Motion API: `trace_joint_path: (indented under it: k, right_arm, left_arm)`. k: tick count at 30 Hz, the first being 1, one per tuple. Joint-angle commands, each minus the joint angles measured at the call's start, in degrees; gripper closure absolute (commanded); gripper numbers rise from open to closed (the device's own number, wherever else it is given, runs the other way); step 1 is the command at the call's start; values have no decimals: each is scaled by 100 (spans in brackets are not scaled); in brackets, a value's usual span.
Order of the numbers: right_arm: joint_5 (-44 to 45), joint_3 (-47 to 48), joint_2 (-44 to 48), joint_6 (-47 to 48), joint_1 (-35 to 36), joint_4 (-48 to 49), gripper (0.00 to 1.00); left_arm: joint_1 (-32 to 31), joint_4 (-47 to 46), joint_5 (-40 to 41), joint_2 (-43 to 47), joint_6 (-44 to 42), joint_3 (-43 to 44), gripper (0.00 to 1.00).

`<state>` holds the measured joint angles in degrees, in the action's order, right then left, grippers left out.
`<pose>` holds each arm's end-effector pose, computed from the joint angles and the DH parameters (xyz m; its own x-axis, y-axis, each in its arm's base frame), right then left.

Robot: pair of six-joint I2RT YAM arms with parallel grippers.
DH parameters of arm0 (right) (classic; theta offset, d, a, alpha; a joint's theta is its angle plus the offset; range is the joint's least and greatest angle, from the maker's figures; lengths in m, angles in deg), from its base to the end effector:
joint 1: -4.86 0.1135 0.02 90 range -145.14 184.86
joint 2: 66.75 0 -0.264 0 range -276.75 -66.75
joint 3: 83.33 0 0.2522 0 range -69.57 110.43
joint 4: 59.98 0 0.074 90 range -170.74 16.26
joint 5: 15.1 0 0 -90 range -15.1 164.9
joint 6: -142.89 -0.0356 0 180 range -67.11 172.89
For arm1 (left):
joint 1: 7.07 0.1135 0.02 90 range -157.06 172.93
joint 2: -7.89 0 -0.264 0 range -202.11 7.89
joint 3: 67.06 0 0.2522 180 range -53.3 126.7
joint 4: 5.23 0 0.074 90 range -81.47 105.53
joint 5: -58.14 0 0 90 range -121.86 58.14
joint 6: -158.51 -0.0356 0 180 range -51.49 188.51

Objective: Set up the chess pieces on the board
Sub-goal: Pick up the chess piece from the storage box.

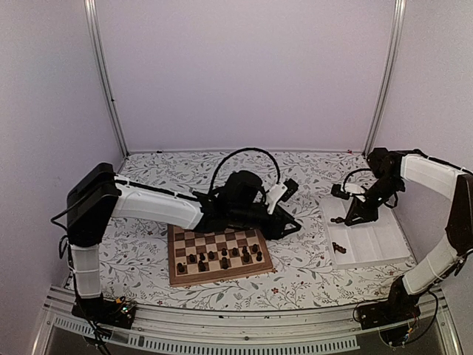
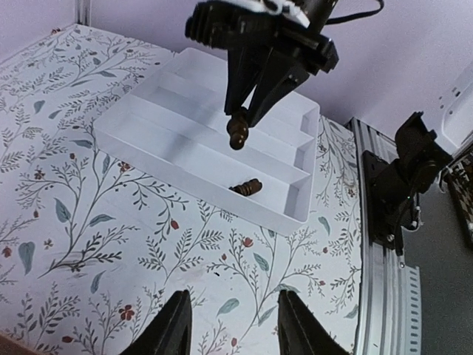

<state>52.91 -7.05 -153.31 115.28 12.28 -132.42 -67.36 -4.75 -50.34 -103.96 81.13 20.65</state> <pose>0.2619 0.0476 0.2259 -0.3081 -0.8687 -0.3879 -0.9489 0.3098 0.0598 0.2114 -0.3933 0.2105 -0.4127 0.3051 -0.8583 0.8981 0.2935 -0.3275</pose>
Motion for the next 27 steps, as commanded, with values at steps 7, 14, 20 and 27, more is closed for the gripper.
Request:
trace_joint_path:
  k: [7, 14, 20, 27]
  right_arm:
    - [-1573, -306, 225, -684, -164, 141, 95]
    - [-1814, -326, 231, -787, -162, 160, 95]
    - [-1851, -311, 245, -807, -167, 142, 95]
    - [-1840, -287, 221, -790, -163, 136, 95]
  left_arm:
    - [-343, -786, -111, -1246, 596, 1410, 59]
    - [-362, -469, -136, -1745, 680, 2119, 60]
    - [-375, -188, -394, -2010, 706, 2500, 60]
    - [-370, -103, -289, -2074, 728, 2583, 67]
